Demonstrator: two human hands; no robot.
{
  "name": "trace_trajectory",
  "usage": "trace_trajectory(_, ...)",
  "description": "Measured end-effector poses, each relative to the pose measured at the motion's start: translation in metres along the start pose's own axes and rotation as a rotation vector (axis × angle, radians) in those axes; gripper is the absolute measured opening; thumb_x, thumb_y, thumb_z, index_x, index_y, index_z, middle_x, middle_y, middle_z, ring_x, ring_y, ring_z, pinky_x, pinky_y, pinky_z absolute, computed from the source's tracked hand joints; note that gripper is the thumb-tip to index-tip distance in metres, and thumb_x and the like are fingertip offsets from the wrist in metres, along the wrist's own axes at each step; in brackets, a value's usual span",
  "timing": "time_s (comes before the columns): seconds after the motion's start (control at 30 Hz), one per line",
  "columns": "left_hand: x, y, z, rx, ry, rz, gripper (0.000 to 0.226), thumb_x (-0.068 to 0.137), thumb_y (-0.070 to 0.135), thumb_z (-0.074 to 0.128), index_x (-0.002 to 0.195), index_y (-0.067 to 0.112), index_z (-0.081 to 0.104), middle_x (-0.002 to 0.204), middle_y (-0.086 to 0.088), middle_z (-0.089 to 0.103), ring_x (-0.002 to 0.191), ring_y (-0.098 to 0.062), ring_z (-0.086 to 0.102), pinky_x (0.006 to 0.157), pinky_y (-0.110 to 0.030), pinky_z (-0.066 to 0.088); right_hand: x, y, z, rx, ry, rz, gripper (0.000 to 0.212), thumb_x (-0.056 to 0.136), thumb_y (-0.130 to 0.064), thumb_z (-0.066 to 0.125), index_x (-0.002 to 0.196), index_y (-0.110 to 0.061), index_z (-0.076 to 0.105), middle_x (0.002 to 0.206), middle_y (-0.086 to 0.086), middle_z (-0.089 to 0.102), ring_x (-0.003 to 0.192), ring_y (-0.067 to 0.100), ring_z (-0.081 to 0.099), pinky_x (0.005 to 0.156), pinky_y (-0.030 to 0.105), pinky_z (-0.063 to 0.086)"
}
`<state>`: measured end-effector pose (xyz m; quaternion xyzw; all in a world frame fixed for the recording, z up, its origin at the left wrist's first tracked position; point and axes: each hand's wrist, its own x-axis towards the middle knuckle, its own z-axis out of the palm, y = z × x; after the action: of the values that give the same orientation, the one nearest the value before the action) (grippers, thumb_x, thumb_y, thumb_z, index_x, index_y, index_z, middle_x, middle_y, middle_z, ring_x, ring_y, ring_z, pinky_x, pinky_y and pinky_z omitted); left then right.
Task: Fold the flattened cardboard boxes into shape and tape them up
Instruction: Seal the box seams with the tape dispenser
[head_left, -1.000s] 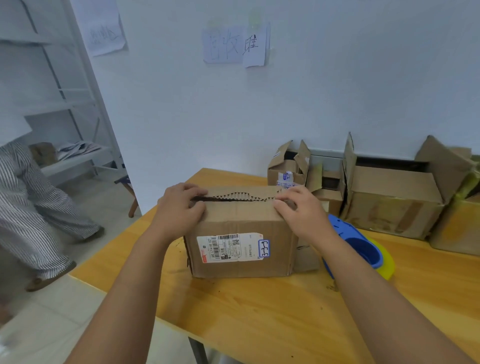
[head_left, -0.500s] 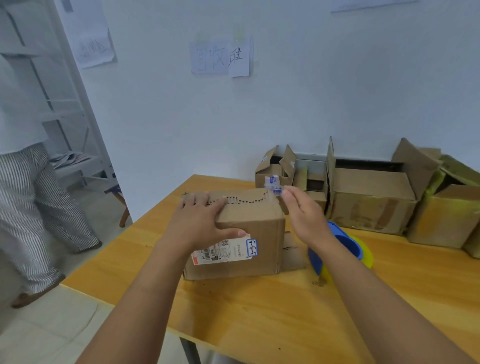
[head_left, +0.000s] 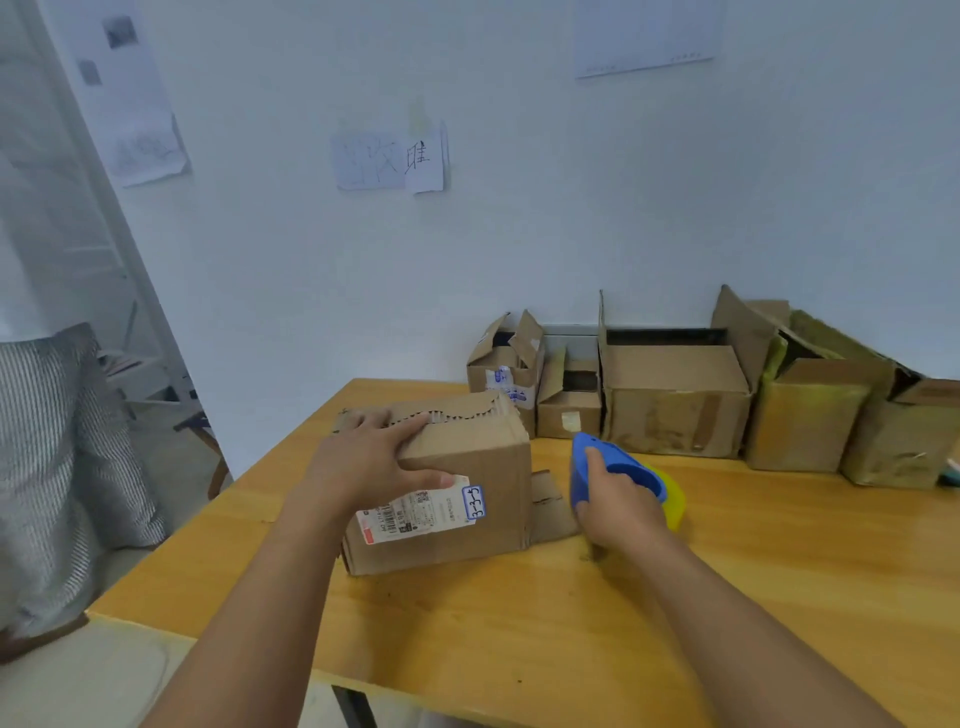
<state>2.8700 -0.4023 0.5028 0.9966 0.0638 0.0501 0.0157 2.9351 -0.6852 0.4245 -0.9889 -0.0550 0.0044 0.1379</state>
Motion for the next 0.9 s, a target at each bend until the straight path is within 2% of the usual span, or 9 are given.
trace_trajectory(0.07,-0.001,0.002,0.0,0.012,0.011,0.019,0.116,0.045,0.108,0.024,0.149,0.058,0.014,0.16,0.007,0.025,0.148,-0.021,0.015,0.109,-0.047,0.033,-0.004,0.001,-0.014,0.125,0.053,-0.015,0.075,0.103,-0.024,0.048,0.159,-0.019,-0.002,0.078,-0.001,0.056,0.069,0.014,0.056,0.057,0.031,0.04)
trace_trajectory(0.13,-0.002,0.006,0.0,0.028,0.017,0.042,0.113,0.048,0.107,0.026,0.149,0.058,0.014,0.16,0.008,0.026,0.147,-0.02,0.015,0.107,-0.046,0.035,-0.008,0.001,-0.03,0.262,0.169,-0.053,0.072,0.102,-0.021,0.049,0.158,-0.018,0.005,0.079,-0.001,0.055,0.066,0.014,0.054,0.06,0.035,0.043)
trace_trajectory(0.3,-0.002,0.023,0.002,0.013,0.014,0.112,0.109,0.053,0.104,0.031,0.15,0.057,0.015,0.16,0.01,0.024,0.148,-0.02,0.014,0.11,-0.046,0.034,-0.018,-0.009,-0.081,0.556,0.427,-0.181,0.067,0.099,-0.022,0.057,0.155,-0.023,0.02,0.13,0.007,0.056,0.089,0.021,0.053,0.09,0.048,0.048)
trace_trajectory(0.37,-0.002,0.031,0.003,0.015,0.022,0.151,0.108,0.054,0.103,0.031,0.15,0.055,0.015,0.16,0.01,0.025,0.147,-0.019,0.015,0.113,-0.046,0.032,-0.022,-0.016,-0.099,0.628,0.487,-0.294,0.062,0.1,-0.026,0.057,0.152,-0.031,0.024,0.13,0.002,0.053,0.089,0.021,0.054,0.08,0.04,0.049)
trace_trajectory(0.47,-0.001,0.044,0.005,0.048,0.014,0.167,0.109,0.057,0.103,0.028,0.152,0.053,0.011,0.163,0.01,0.019,0.149,-0.021,0.012,0.116,-0.053,0.018,-0.027,-0.029,-0.12,0.802,0.433,-0.486,0.05,0.101,-0.026,0.055,0.139,-0.048,0.031,0.115,-0.012,0.054,0.078,0.013,0.059,0.06,0.025,0.049)
trace_trajectory(0.57,0.0,0.051,0.006,0.074,0.025,0.157,0.121,0.053,0.105,0.018,0.155,0.04,0.012,0.165,0.01,0.014,0.151,-0.022,0.008,0.116,-0.063,0.001,-0.026,-0.049,-0.131,1.079,0.284,-0.562,0.044,0.103,-0.018,0.054,0.122,-0.057,0.044,0.116,-0.016,0.057,0.089,0.01,0.065,0.075,0.025,0.055)
trace_trajectory(0.63,0.001,0.05,0.006,0.038,0.013,0.145,0.135,0.048,0.108,0.009,0.158,0.029,0.013,0.166,0.007,0.011,0.152,-0.022,0.006,0.119,-0.055,0.009,-0.02,-0.062,-0.13,1.242,0.198,-0.52,0.041,0.102,-0.015,0.055,0.115,-0.054,0.053,0.119,-0.017,0.056,0.096,0.007,0.066,0.079,0.023,0.056)
trace_trajectory(0.73,-0.001,0.049,0.008,0.0,0.01,0.134,0.141,0.046,0.108,0.004,0.159,0.024,0.012,0.166,0.005,0.007,0.153,-0.022,0.003,0.119,-0.049,0.022,-0.01,-0.068,-0.124,1.361,0.19,-0.431,0.031,0.1,-0.011,0.057,0.105,-0.04,0.066,0.111,-0.015,0.063,0.092,0.006,0.066,0.074,0.02,0.055)
trace_trajectory(0.9,0.003,0.05,0.013,0.031,0.022,0.141,0.136,0.052,0.106,0.007,0.159,0.02,0.012,0.167,0.002,0.006,0.153,-0.026,0.004,0.118,-0.048,0.022,0.001,-0.057,-0.125,1.286,0.162,-0.365,0.028,0.1,-0.016,0.056,0.1,-0.04,0.072,0.116,-0.012,0.064,0.097,0.011,0.065,0.073,0.024,0.053)
